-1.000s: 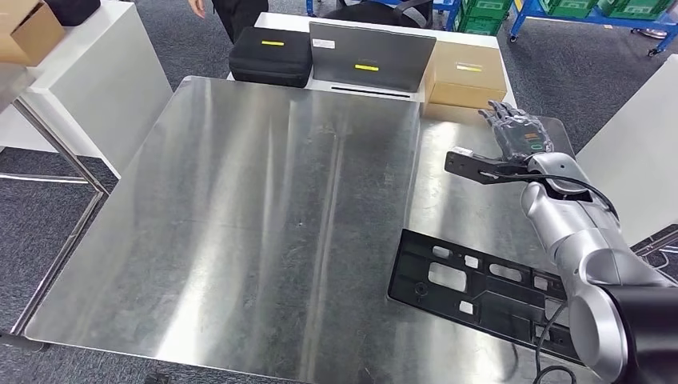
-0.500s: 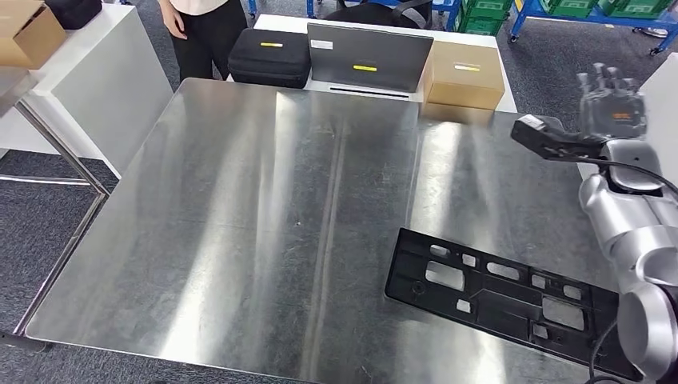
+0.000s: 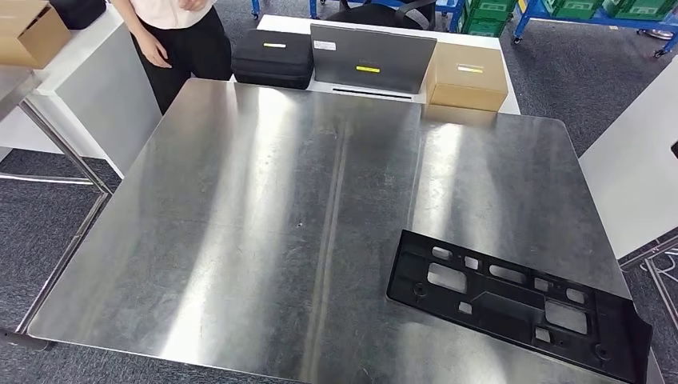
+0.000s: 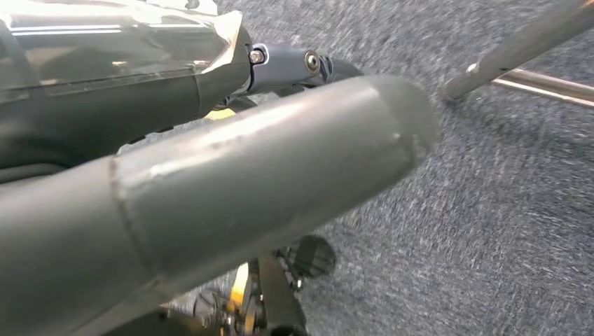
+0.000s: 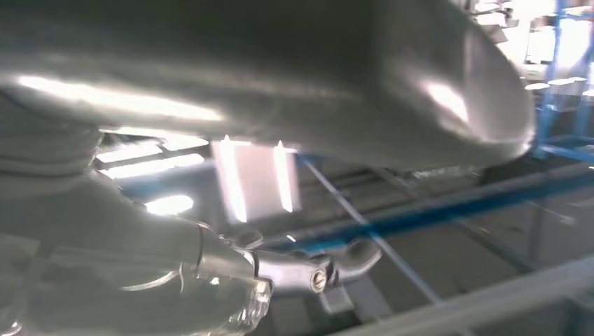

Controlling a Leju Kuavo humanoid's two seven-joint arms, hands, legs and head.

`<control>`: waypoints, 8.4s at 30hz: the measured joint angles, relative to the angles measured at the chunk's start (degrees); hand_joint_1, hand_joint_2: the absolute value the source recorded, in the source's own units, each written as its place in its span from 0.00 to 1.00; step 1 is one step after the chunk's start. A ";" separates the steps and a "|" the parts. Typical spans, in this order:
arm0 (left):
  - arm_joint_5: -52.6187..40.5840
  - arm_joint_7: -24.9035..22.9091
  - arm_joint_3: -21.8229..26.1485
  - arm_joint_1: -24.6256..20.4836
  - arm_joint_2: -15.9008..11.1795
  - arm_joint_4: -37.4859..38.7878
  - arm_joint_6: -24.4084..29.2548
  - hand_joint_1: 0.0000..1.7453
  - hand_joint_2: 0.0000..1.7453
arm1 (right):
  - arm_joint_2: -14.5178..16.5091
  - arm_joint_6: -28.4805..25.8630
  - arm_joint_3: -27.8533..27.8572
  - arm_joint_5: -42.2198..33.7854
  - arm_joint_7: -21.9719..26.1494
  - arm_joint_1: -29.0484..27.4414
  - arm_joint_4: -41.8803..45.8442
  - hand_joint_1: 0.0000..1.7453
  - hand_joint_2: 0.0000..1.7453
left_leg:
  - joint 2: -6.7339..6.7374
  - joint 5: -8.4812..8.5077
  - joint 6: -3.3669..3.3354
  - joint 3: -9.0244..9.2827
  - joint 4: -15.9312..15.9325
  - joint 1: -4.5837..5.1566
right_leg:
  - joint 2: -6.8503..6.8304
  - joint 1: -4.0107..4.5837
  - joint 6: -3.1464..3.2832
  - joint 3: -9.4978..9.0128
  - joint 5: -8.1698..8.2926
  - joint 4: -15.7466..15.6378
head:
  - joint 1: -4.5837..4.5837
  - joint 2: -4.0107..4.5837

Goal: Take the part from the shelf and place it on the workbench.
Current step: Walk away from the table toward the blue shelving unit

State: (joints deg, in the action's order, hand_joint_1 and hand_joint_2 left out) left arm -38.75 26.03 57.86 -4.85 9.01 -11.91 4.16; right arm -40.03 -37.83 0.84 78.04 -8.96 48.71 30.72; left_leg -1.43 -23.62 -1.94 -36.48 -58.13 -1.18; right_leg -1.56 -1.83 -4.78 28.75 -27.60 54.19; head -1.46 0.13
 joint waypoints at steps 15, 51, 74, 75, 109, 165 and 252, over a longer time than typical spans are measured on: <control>3.22 -0.42 4.26 -0.08 2.20 0.25 3.58 0.00 0.00 | 41.49 -0.45 43.22 3.56 30.15 -56.75 61.71 0.00 0.00 | -0.55 -1.00 0.91 1.33 0.36 -0.28 | -0.40 0.23 0.61 -1.00 -1.24 0.03 | 0.13 0.00; 1.80 -0.76 7.39 -1.08 1.70 0.26 9.22 0.00 0.00 | 59.07 -0.42 80.99 7.85 26.23 -43.95 29.71 0.00 0.00 | 1.66 -2.28 1.60 4.04 0.58 -2.38 | 1.22 1.39 1.99 -3.82 -2.08 -1.88 | 0.23 0.00; 0.99 -0.45 7.48 -3.32 2.78 0.38 7.70 0.00 1.00 | 53.79 -0.43 76.93 11.52 -5.24 -50.79 19.50 0.00 0.00 | 1.30 -2.99 -0.24 4.73 0.41 -0.91 | 0.87 1.03 2.38 -5.63 -2.86 -2.92 | 1.19 0.00; 0.88 -0.55 7.48 -2.99 2.61 0.38 7.24 0.00 1.00 | 53.96 -0.45 76.54 11.52 -5.47 -51.32 18.45 0.00 0.00 | 1.28 -3.06 -0.47 4.65 0.31 -0.43 | 1.00 0.49 0.61 -5.45 -1.67 -2.95 | 1.12 0.00; -7.43 -6.29 4.28 -0.28 0.58 0.39 -1.04 0.00 0.00 | 46.61 20.01 86.05 -3.75 9.57 -48.34 -9.45 0.00 1.00 | 1.20 -3.30 -0.24 4.48 0.29 -0.05 | 0.94 -0.14 -0.14 -4.78 -2.12 -1.92 | 1.09 0.00; -18.02 -7.60 -4.85 0.87 -4.25 0.41 -5.21 0.00 0.00 | 47.94 23.20 83.55 -0.06 6.02 -43.51 -18.91 0.00 0.00 | 0.92 -11.58 1.71 -1.06 -12.22 0.42 | 0.96 0.55 5.07 -0.03 -0.61 1.27 | 0.42 0.00; -17.99 -6.30 -4.41 0.86 -3.21 0.56 -5.64 0.00 0.00 | 46.12 22.36 79.25 1.49 5.76 -43.36 -19.02 0.00 1.00 | 2.39 -2.41 0.59 4.61 1.05 0.91 | 1.43 1.04 3.29 -1.89 -1.79 0.77 | 0.24 0.00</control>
State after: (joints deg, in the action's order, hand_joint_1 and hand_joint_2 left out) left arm -56.74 19.73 53.44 -3.99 5.80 -11.34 -1.48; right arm 6.10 -15.47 80.09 79.53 -3.19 5.35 11.69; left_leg 0.96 -26.03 -1.35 -31.86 -57.08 -0.27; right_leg -0.13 -0.79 -1.48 26.85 -29.39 54.96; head -1.22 0.13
